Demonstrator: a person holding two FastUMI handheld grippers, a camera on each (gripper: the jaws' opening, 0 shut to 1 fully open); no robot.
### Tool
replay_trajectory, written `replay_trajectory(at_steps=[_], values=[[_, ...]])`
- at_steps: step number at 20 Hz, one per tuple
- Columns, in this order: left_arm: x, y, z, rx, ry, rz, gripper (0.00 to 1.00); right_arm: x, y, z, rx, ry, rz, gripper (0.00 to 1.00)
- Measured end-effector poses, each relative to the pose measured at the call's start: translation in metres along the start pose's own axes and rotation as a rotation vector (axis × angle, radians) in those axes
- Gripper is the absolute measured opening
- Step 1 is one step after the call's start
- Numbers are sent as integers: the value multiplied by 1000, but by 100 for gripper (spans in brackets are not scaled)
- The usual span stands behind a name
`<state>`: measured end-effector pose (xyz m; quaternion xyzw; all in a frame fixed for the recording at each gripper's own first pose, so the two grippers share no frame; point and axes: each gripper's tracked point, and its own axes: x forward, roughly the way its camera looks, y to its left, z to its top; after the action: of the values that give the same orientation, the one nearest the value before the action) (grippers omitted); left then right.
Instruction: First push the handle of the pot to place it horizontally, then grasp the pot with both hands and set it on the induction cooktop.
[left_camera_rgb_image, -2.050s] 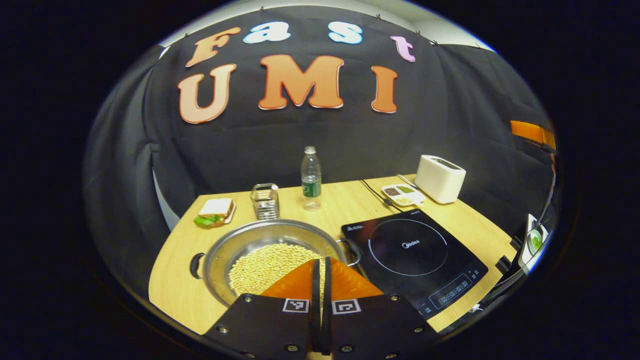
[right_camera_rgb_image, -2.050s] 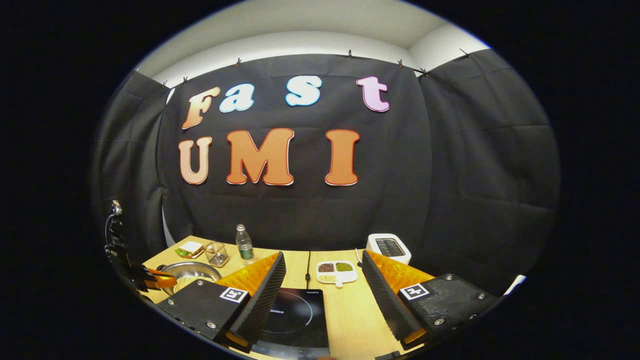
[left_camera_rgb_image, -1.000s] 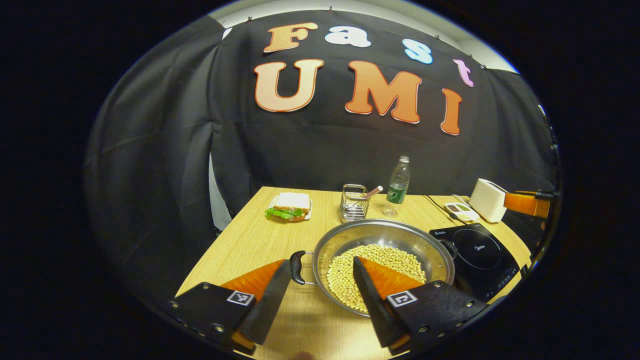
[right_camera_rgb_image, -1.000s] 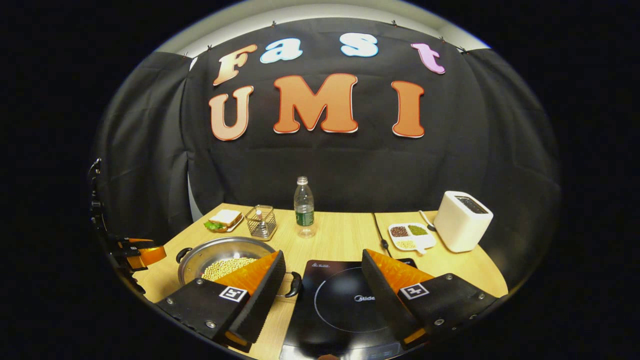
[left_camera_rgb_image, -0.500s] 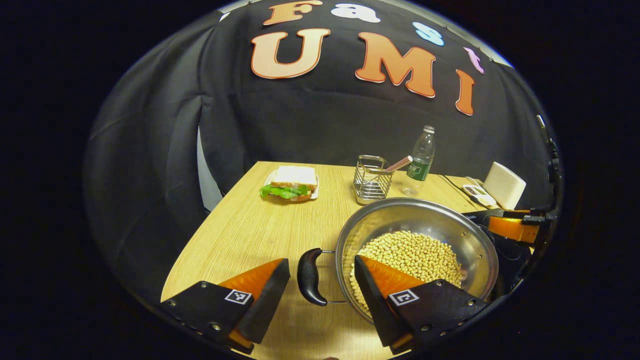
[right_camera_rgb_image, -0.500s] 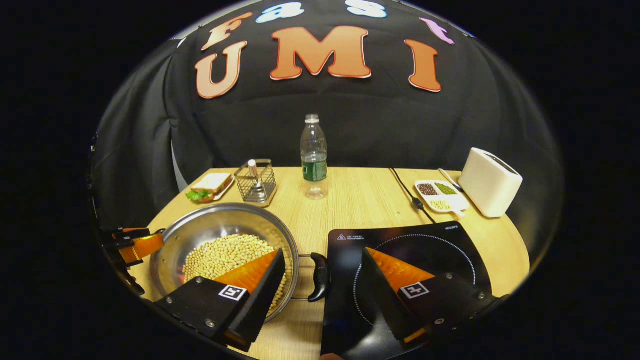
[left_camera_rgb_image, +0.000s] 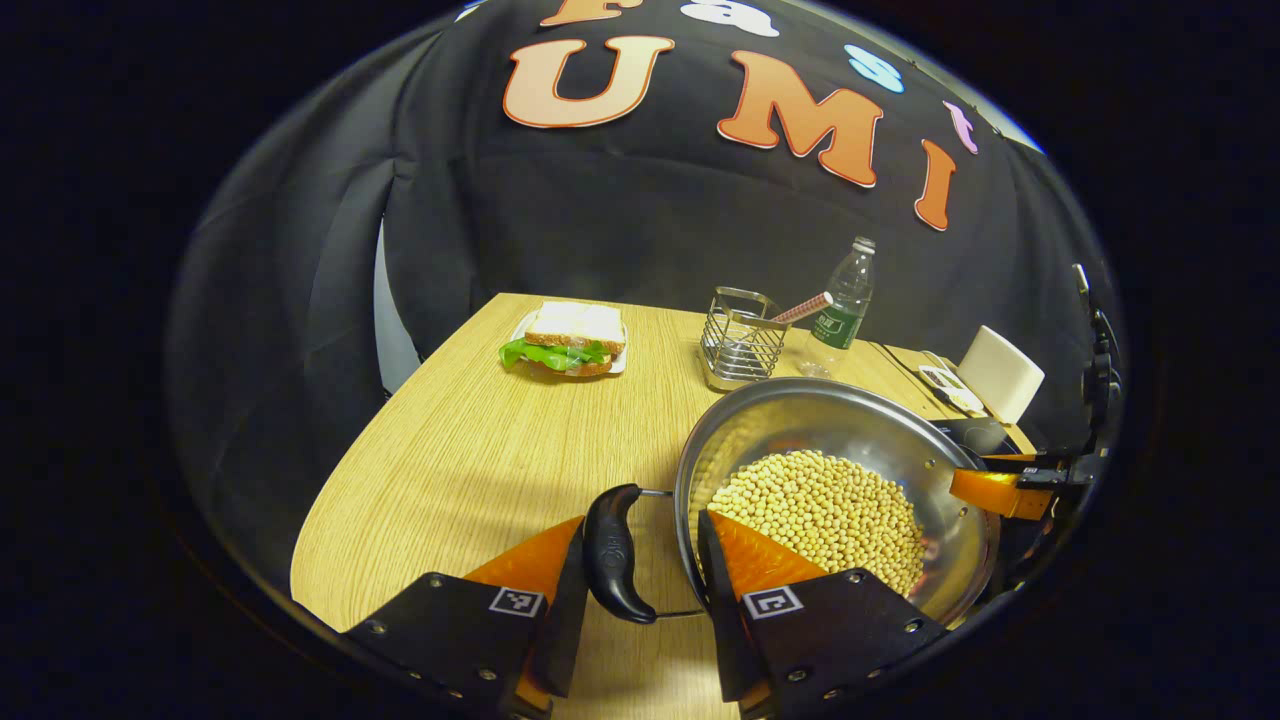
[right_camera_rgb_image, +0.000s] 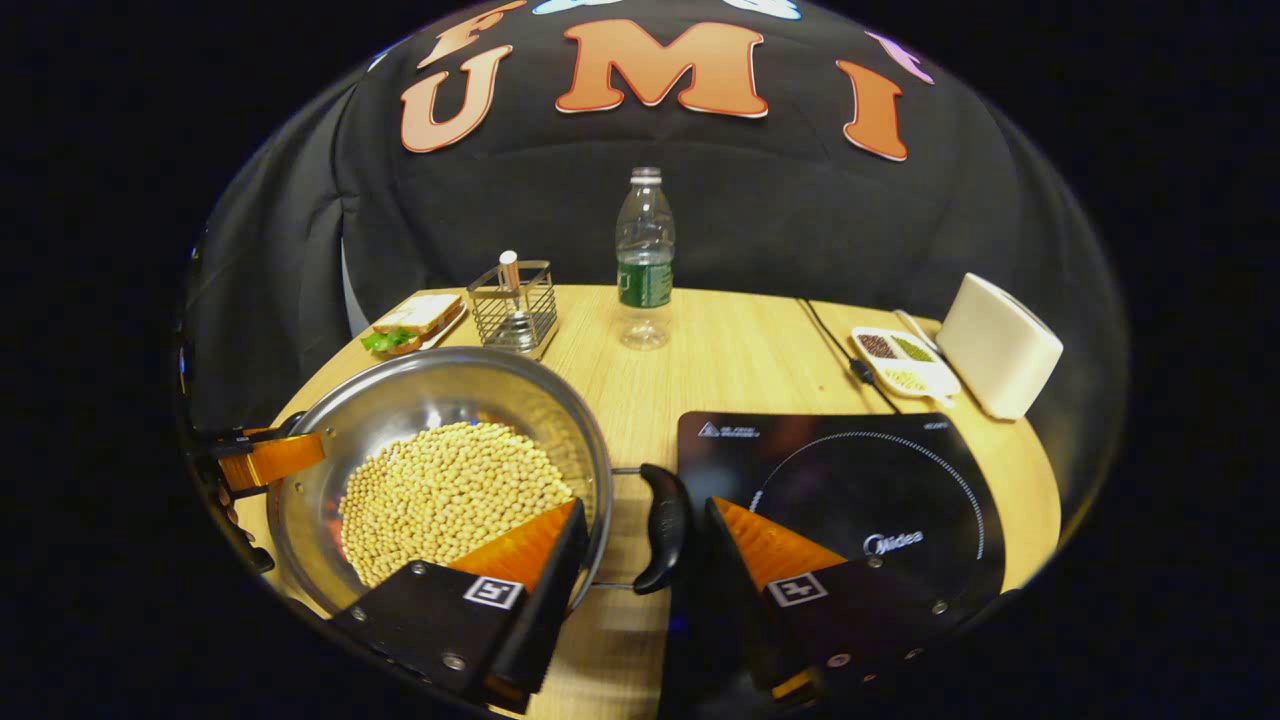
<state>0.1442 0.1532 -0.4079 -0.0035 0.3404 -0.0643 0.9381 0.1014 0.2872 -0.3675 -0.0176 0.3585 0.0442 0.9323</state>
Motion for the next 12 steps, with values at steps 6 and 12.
replay_trajectory(at_steps=[6, 12], values=[[-6, -2, -3, -31, 22, 46, 45, -1, 0, 2, 63, -6, 6, 47], [-50, -7, 15, -23, -38, 91, 45, -28, -2, 17, 70, -50, 57, 45]])
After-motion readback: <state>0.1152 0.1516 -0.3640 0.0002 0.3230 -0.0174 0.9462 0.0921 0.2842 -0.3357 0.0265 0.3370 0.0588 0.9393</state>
